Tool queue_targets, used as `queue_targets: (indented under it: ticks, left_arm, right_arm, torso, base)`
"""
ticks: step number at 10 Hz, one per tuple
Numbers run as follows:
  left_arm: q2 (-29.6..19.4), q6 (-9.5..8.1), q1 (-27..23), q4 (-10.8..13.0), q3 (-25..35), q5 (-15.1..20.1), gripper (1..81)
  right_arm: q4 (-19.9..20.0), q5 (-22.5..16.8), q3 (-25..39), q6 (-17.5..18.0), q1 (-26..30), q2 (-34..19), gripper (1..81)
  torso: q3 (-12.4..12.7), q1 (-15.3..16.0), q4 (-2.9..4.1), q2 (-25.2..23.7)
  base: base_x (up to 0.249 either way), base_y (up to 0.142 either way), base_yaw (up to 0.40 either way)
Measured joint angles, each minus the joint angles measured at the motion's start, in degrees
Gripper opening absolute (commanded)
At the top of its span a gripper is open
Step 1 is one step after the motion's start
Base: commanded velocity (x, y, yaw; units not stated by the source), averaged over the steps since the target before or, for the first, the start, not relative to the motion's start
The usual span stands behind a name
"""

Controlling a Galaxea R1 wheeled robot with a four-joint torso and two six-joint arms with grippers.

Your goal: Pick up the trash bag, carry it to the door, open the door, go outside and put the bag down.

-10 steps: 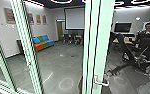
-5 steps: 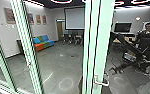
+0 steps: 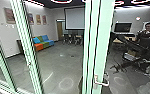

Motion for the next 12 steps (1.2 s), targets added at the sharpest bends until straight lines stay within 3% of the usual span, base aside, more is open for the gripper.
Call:
queue_targets:
  ticks: [4, 9, 12]
  left_arm:
    - [0.2, 0.0, 0.0, 0.0, 0.0, 0.0, 1.0]
    - [0.3, 0.0, 0.0, 0.0, 0.0, 0.0, 1.0]
    - [0.7, -0.02, -0.1, -0.1, 0.0, 0.1, 1.0]
  right_arm:
    - [5.0, -6.2, 5.3, 0.0, 12.4, -5.5, 81.1]
    - [14.1, -15.3, 6.7, 0.6, 25.1, -9.5, 81.1]
    - [16.7, -20.3, 6.7, 7.9, 32.8, -10.5, 81.1]
  torso:
    - [0.0, 0.0, 0.0, 0.0]
    - [0.0, 0.0, 0.0, 0.0]
    - [0.0, 0.0, 0.0, 0.0]
  base:
    - [0.0, 0.0, 0.0]
    - [0.0, 0.0, 0.0]
    - [0.0, 0.0, 0.0]
